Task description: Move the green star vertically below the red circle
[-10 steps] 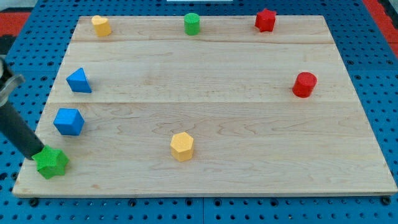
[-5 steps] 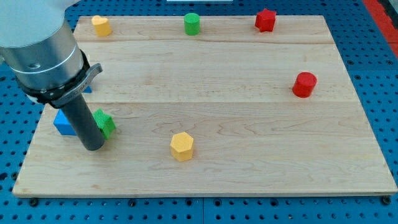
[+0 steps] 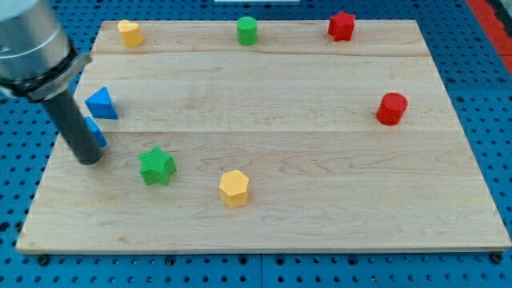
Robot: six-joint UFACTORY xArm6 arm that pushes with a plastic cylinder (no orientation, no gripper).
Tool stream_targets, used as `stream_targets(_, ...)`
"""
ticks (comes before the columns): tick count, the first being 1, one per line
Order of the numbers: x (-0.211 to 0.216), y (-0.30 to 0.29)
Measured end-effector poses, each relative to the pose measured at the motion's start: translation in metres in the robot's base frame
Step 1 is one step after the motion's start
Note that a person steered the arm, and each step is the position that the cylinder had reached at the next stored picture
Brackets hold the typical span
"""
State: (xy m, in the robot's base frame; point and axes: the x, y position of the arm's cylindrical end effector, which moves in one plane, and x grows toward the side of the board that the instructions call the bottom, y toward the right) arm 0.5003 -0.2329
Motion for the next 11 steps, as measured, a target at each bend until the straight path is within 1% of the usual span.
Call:
stream_targets(1, 0.019, 0.05)
stream_targets(2, -0.012, 0.095)
stream_targets(3, -0.022, 0.138)
stream_targets(4, -0.022, 0.146)
stream_targets(5, -0.001, 0.121)
stream_targets(6, -0.001, 0.167)
stream_targets(8, -0.008, 0.316)
stream_targets(9, -0.001, 0.373)
stream_targets(10, 0.018, 0.396)
stream_targets(11, -0.006, 0.292)
